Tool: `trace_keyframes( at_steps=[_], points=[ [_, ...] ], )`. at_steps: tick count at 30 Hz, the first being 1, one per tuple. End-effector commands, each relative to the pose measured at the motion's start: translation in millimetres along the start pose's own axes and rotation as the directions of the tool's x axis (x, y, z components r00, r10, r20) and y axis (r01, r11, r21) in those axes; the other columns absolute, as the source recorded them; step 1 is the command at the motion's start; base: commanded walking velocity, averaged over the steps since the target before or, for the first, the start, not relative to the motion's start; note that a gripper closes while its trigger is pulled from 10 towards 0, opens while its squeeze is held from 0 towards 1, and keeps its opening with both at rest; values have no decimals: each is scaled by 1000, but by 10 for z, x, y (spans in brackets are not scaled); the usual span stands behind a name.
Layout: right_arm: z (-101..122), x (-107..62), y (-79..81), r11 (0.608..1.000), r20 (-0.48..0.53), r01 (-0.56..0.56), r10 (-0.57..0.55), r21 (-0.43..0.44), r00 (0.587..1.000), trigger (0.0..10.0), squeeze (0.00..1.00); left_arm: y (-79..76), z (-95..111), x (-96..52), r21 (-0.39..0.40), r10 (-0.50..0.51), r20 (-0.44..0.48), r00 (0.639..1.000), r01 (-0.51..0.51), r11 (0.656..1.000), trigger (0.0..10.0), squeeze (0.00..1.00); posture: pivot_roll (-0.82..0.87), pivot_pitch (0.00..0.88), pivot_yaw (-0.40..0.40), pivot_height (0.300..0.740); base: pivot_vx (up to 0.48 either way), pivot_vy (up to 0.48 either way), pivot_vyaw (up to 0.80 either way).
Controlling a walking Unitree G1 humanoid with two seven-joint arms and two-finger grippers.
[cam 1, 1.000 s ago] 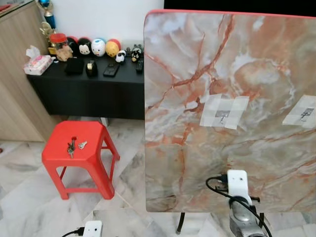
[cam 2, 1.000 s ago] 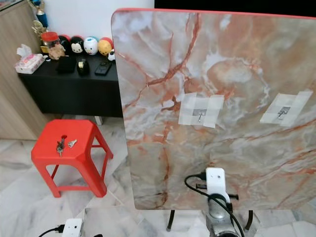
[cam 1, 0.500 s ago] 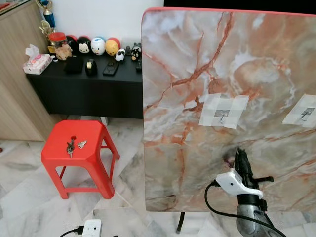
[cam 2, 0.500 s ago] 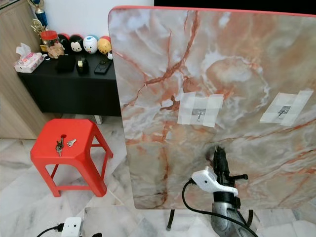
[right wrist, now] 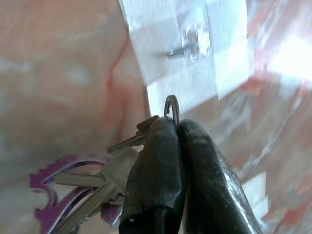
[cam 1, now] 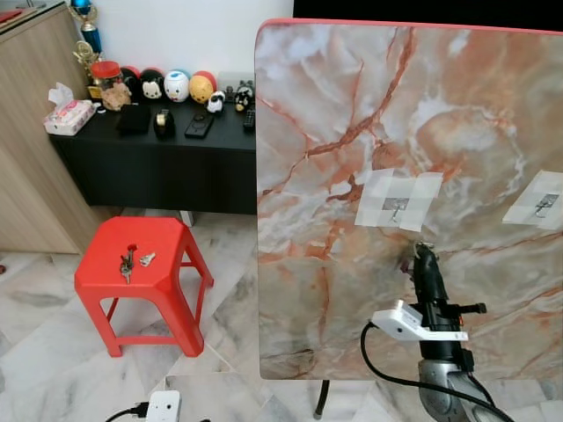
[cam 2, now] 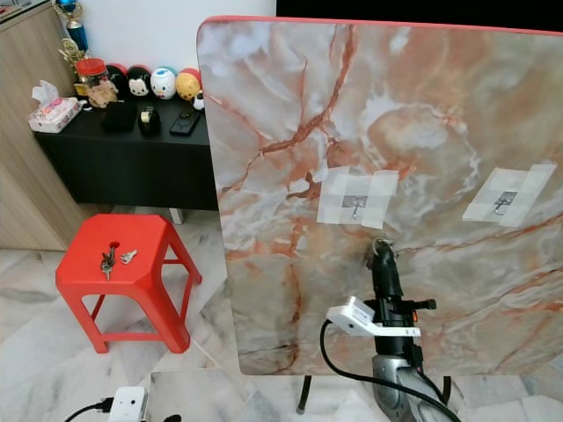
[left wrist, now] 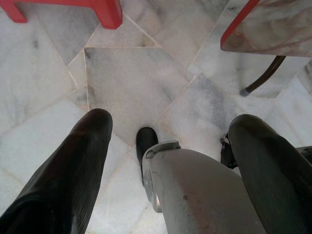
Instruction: Hang keys on a hook
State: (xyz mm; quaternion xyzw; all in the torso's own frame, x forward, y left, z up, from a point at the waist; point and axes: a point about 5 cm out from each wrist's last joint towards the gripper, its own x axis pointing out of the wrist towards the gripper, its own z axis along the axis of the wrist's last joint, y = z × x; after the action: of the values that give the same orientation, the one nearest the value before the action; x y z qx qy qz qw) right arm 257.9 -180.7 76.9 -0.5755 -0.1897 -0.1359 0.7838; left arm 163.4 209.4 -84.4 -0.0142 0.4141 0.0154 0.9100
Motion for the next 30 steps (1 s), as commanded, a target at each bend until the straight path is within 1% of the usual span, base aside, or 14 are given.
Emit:
trace_keyframes(
  at_steps=[1, 6, 8, 12, 21, 23, 26, 28, 29, 30],
  points=[
    [30, 85, -59, 1000, 23, 29, -29, -12, 999, 10000, 0, 17, -54, -17, -3, 0, -21, 1000, 0, 1000, 10000, 0, 67, 53, -69, 740, 0, 0, 0],
    [41, 169, -84, 998, 41, 47, -46, -33, 998, 10000, 0, 12, -64, -19, -5, 2, -25, 1000, -2, 1000, 10000, 0, 68, 53, -70, 740, 0, 0, 0],
    [41, 169, -84, 998, 41, 47, -46, -33, 998, 10000, 0, 12, -64, -19, -5, 2, -25, 1000, -2, 1000, 10000, 0, 68, 53, -70, 740, 0, 0, 0],
    [46, 242, -128, 996, 48, 76, -74, -48, 996, 10000, 0, 2, -66, -17, -2, -1, -27, 1000, 1, 1000, 10000, 0, 68, 53, -71, 740, 0, 0, 0],
    [73, 255, -151, 995, 68, 87, -84, -49, 994, 10000, 0, -4, -61, -14, -1, -2, -27, 1000, 2, 1000, 10000, 0, 67, 52, -71, 740, 0, 0, 0],
    [98, 257, -188, 995, 80, 96, -92, -41, 992, 10000, 0, -1, -58, -14, 0, -2, -27, 1000, 2, 1000, 10000, 0, 69, 51, -72, 740, 0, 0, 0],
    [78, 243, -206, 994, 59, 99, -97, -36, 994, 10000, 0, 0, -57, -13, 0, -2, -26, 1000, 2, 1000, 10000, 0, 68, 51, -73, 740, 0, 0, 0],
    [25, 216, -218, 995, 9, 99, -99, -24, 995, 10000, 0, 1, -57, -14, 1, -3, -26, 1000, 3, 1000, 10000, 0, 68, 51, -72, 740, 0, 0, 0],
    [11, 199, -220, 995, 0, 95, -95, -26, 995, 10000, 0, 1, -57, -14, 0, -2, -26, 1000, 2, 1000, 10000, 0, 68, 51, -72, 740, 0, 0, 0],
    [-16, 143, -232, 996, -19, 89, -89, -24, 996, 10000, 0, 3, -58, -15, 1, -3, -27, 1000, 3, 1000, 10000, 0, 67, 51, -71, 740, 0, 0, 0]
  ],
)
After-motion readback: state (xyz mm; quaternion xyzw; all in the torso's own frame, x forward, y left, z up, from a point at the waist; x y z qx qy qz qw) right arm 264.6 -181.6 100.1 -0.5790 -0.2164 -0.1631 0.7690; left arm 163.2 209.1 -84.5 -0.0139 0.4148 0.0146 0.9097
